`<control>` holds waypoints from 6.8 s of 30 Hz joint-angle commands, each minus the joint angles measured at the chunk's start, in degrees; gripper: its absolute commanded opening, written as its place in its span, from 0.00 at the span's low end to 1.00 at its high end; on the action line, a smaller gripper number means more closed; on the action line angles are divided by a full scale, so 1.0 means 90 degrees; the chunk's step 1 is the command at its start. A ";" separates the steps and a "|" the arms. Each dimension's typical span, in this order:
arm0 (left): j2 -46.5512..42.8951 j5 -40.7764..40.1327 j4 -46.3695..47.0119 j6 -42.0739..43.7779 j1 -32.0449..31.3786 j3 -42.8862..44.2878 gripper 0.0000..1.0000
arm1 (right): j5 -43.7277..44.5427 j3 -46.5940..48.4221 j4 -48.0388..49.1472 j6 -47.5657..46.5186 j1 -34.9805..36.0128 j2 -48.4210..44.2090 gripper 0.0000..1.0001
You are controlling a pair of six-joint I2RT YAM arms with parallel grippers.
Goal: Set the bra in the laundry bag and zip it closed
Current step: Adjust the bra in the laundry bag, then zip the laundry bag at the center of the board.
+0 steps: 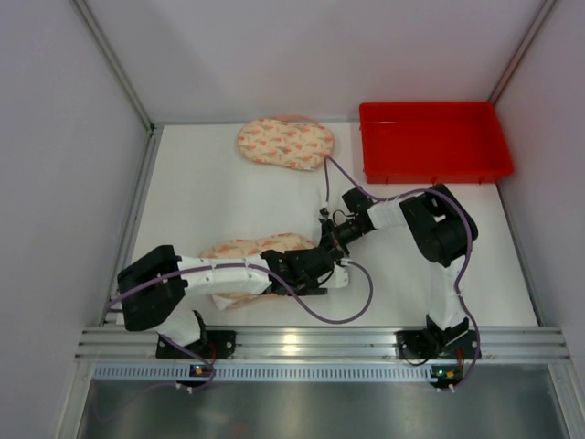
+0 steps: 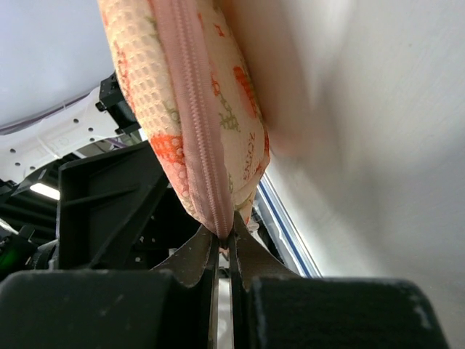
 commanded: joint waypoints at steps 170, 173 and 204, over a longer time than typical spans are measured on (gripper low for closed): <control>0.1381 0.3006 -0.3723 -0.2039 0.1250 0.3741 0.43 | -0.0244 0.0055 0.0655 0.1004 -0.0075 0.0417 0.00; 0.1411 0.2889 -0.3820 -0.1991 0.1241 0.3731 0.40 | -0.0244 0.0046 0.0665 0.0995 -0.0084 0.0407 0.00; 0.1245 0.2672 -0.3869 -0.1580 0.1241 0.3205 0.00 | -0.0196 0.0124 0.0665 0.1004 -0.0221 0.0505 0.00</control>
